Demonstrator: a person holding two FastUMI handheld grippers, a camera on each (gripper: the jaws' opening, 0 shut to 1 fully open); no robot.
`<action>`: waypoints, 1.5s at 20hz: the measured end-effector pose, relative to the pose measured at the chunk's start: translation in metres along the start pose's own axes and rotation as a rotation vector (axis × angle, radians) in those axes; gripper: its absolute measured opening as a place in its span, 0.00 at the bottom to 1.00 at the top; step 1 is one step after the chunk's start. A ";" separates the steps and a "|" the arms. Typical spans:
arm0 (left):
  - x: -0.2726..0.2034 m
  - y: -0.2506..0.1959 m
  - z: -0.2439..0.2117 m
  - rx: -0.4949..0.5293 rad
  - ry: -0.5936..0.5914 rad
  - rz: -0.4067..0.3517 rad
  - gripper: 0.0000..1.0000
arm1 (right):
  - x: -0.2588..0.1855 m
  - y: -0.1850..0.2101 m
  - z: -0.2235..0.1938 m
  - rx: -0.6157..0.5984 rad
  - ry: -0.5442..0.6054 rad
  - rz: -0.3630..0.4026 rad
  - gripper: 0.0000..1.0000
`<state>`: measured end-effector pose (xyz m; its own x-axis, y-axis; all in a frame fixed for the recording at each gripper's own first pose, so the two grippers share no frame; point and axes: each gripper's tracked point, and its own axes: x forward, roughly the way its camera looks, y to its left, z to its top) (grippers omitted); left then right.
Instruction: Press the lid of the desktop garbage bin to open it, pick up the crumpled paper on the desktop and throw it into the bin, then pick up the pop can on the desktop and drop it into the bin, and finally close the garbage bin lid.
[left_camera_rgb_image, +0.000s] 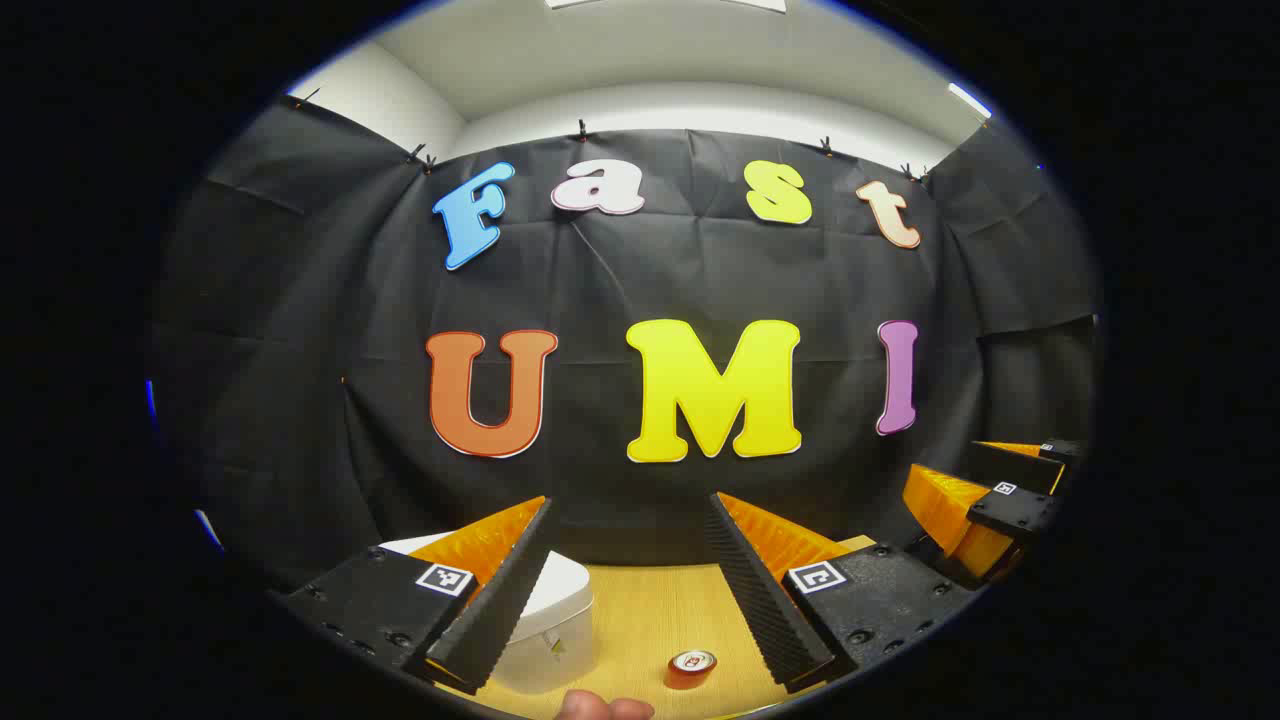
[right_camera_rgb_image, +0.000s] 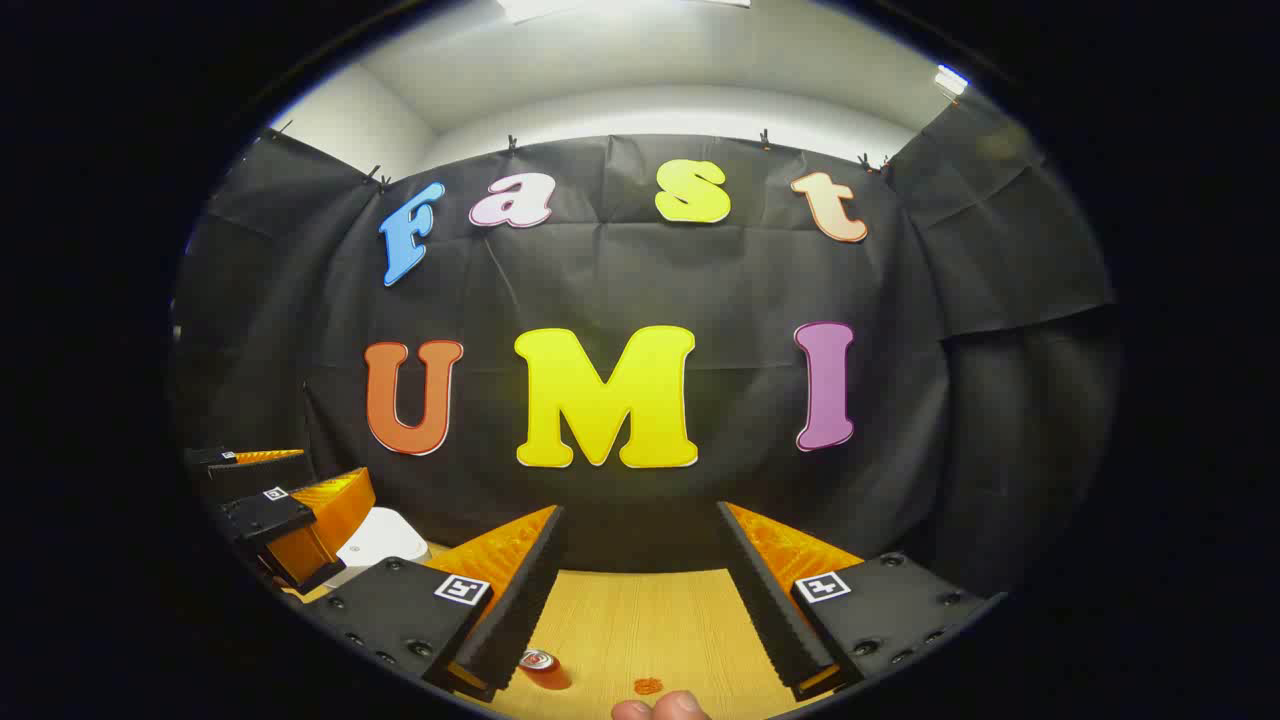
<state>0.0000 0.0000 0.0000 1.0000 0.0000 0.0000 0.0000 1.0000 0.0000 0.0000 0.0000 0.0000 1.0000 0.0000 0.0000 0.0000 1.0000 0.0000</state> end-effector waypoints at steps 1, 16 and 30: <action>0.001 0.002 0.000 -0.001 0.000 0.004 0.98 | 0.001 -0.001 0.000 -0.002 0.004 -0.002 0.94; 0.013 0.016 -0.004 0.032 -0.030 0.054 0.98 | 0.011 0.006 0.005 -0.004 -0.009 0.011 0.93; 0.023 0.034 -0.006 0.058 -0.038 0.259 0.98 | 0.019 -0.024 0.011 -0.004 -0.012 -0.018 0.94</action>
<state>0.0230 0.0344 -0.0056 0.9658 0.2553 0.0448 -0.2575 0.9649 0.0522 0.0192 -0.0241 0.0111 0.9998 -0.0180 0.0116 0.0180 0.9998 -0.0041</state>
